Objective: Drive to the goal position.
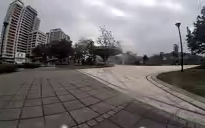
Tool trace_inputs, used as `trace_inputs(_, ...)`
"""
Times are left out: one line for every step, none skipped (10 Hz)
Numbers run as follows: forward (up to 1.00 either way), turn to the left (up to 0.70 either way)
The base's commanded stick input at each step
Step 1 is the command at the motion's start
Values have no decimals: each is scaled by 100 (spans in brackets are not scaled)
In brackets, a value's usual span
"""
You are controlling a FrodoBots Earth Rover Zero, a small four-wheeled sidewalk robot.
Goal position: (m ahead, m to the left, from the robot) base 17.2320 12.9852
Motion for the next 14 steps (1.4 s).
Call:
trace_inputs(70, 0)
trace_inputs(70, 0)
trace_inputs(70, 0)
trace_inputs(70, 0)
trace_inputs(70, 0)
trace_inputs(70, -8)
trace_inputs(70, -24)
trace_inputs(70, -32)
trace_inputs(70, -35)
trace_inputs(70, -27)
trace_inputs(70, -3)
trace_inputs(70, 0)
trace_inputs(70, 0)
trace_inputs(70, 0)
